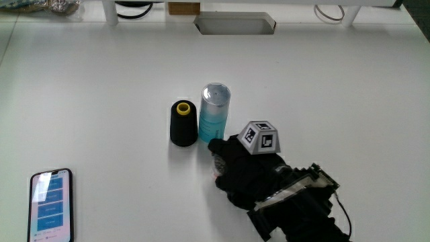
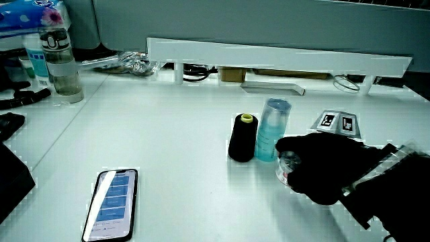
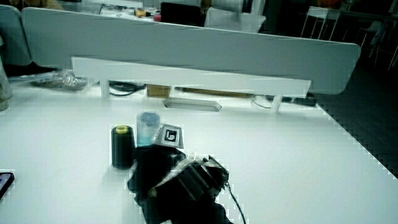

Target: Place paper clip

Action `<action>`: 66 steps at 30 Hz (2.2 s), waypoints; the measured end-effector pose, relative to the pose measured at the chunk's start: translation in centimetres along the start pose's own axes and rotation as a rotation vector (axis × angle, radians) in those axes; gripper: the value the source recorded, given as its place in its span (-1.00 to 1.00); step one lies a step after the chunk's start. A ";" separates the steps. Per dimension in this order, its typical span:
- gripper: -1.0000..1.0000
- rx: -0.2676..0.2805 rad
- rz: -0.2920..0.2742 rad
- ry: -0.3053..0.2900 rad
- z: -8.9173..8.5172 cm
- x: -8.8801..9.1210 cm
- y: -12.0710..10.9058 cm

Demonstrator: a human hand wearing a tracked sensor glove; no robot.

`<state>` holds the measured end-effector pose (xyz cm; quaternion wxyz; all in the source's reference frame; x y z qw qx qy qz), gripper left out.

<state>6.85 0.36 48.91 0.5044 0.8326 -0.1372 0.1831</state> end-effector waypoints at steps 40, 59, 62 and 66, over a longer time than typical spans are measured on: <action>0.00 -0.124 -0.050 -0.147 -4.5 -4.2 3.5; -1.00 -0.122 -0.004 -0.255 -2.5 -7.0 0.2; -1.00 -0.103 -0.018 -0.266 -2.3 -7.0 0.3; -1.00 -0.122 -0.007 -0.258 -2.3 -6.9 0.4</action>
